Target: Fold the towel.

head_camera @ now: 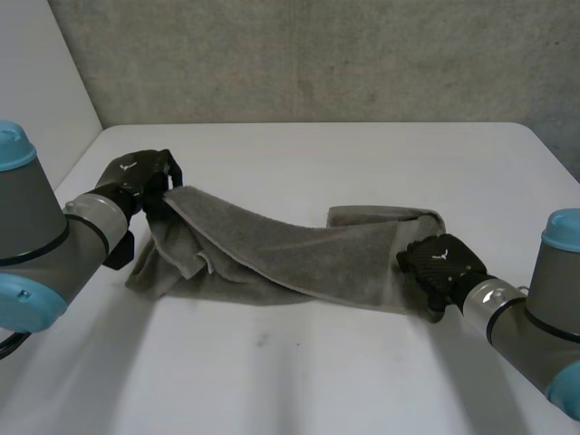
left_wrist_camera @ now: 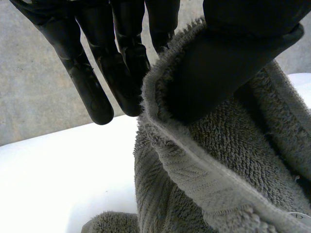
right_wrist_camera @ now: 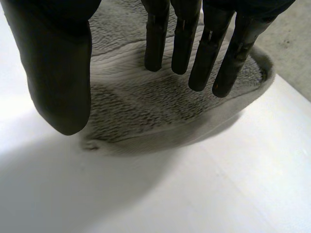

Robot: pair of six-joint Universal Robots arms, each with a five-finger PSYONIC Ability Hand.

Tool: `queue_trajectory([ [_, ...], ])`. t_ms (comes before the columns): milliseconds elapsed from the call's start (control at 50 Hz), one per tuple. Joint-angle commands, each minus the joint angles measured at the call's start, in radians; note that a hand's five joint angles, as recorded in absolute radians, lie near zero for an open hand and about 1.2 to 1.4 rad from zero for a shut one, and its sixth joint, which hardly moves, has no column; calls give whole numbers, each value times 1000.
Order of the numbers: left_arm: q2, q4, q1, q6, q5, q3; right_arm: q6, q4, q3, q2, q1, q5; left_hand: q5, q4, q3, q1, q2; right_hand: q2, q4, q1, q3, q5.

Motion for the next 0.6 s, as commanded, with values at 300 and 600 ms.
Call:
queue_trajectory([
  [300,1,3,0,0,1,-6,-13,-65,14,45,-4,-5,205,178,179,229,181,130,140,147,134,167],
  [600,-1,3,0,0,3,-6,-14,-68,-36,86,-4,-5,205,178,179,229,181,456,466,473,461,493],
])
